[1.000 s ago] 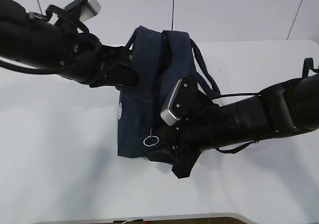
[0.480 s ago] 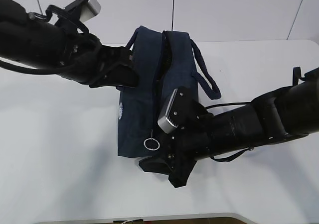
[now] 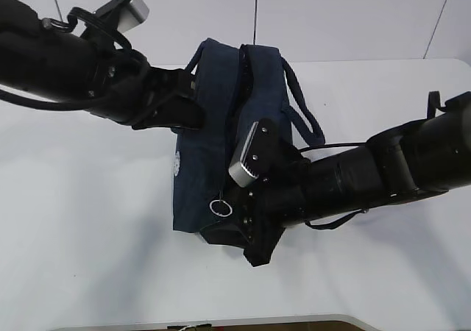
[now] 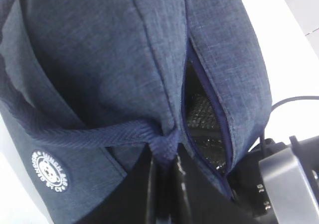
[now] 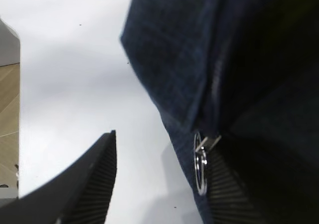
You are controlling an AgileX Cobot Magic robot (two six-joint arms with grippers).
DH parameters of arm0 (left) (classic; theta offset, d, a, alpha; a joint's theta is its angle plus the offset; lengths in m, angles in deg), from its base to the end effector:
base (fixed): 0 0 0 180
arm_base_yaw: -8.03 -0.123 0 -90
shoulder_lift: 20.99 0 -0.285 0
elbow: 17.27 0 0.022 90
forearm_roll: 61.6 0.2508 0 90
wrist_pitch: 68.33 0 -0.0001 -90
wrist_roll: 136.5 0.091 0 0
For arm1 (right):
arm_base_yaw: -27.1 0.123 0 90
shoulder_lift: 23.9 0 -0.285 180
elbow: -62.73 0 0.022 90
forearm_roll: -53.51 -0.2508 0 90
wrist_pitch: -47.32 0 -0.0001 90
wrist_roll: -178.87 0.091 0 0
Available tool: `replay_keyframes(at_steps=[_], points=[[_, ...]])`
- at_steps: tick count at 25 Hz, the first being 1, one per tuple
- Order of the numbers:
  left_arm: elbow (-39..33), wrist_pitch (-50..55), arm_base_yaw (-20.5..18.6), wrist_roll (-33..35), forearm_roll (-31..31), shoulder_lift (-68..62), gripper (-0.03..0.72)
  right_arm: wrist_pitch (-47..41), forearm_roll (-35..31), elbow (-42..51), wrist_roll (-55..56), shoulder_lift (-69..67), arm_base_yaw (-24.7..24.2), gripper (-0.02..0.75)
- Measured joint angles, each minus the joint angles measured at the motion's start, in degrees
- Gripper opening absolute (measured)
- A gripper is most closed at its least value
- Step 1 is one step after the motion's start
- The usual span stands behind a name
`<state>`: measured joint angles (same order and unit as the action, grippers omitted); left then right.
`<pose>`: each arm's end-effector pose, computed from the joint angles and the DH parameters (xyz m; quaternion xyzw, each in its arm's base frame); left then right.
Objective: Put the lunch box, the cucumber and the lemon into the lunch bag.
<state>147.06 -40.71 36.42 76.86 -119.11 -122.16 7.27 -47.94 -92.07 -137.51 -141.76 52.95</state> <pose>0.2915 -0.1981 0.2523 0.1385 0.8899 -0.3305 0.2822 0.2923 0.2055 0.1391 -0.5316 0.6963 0.2887 0.3862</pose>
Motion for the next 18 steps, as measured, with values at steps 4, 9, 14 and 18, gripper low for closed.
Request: replay_keyframes(at_steps=[4,9,14,18], points=[[0.0,0.0,0.0,0.0,0.0,0.0,-0.001,0.36,0.0,-0.09,0.0,-0.58,0.0,0.438],[0.0,0.0,0.0,0.0,0.0,-0.02,-0.001,0.62,0.0,-0.23,0.0,-1.28,0.0,0.379],[0.0,0.13,0.0,0.0,0.0,-0.02,-0.001,0.62,0.0,-0.34,0.0,-1.47,0.0,0.299],[0.0,0.13,0.0,0.0,0.0,-0.02,-0.001,0.62,0.0,-0.34,0.0,-1.47,0.0,0.267]])
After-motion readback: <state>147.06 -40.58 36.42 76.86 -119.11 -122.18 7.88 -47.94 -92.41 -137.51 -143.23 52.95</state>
